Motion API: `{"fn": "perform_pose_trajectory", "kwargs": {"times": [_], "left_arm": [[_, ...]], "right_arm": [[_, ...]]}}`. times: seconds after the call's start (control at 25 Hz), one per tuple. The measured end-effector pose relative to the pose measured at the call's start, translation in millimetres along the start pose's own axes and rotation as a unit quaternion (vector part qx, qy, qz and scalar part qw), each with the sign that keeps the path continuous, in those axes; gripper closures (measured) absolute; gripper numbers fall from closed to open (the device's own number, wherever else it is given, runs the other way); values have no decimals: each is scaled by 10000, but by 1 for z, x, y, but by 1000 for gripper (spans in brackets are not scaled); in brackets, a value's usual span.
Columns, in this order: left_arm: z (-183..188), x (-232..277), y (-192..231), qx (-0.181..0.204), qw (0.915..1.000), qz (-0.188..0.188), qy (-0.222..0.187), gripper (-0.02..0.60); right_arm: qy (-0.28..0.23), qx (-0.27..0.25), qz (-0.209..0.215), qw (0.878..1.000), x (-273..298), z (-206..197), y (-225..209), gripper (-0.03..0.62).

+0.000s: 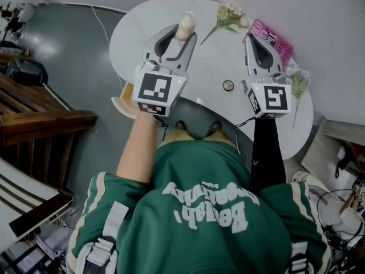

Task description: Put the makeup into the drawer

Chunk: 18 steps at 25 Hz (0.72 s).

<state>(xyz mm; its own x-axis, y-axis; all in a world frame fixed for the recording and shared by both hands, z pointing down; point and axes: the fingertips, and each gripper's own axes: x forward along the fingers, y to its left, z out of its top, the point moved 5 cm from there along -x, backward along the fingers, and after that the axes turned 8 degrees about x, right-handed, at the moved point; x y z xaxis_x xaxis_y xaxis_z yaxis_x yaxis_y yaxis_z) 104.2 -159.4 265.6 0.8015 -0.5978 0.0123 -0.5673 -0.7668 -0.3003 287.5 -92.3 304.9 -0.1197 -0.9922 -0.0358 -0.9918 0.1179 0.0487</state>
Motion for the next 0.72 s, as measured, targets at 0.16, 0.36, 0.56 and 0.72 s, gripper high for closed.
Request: {"fn": "perform_pose_trajectory", "kwargs": {"times": [0.16, 0.36, 0.56, 0.72], "left_arm": [[-12, -46, 46, 23, 9984, 551, 141, 428], [-30, -106, 92, 67, 9920, 1193, 397, 426], [-44, -168, 126, 65, 9842, 1658, 610, 422], [-49, -198, 146, 22, 9806, 1866, 594, 422]], "right_arm": [[48, 41, 594, 9982, 42, 1, 59, 585], [39, 61, 1307, 9914, 85, -1, 136, 585], [-47, 75, 1972, 9803, 109, 1, 206, 585], [-154, 84, 2225, 9748, 119, 5, 243, 585]]}}
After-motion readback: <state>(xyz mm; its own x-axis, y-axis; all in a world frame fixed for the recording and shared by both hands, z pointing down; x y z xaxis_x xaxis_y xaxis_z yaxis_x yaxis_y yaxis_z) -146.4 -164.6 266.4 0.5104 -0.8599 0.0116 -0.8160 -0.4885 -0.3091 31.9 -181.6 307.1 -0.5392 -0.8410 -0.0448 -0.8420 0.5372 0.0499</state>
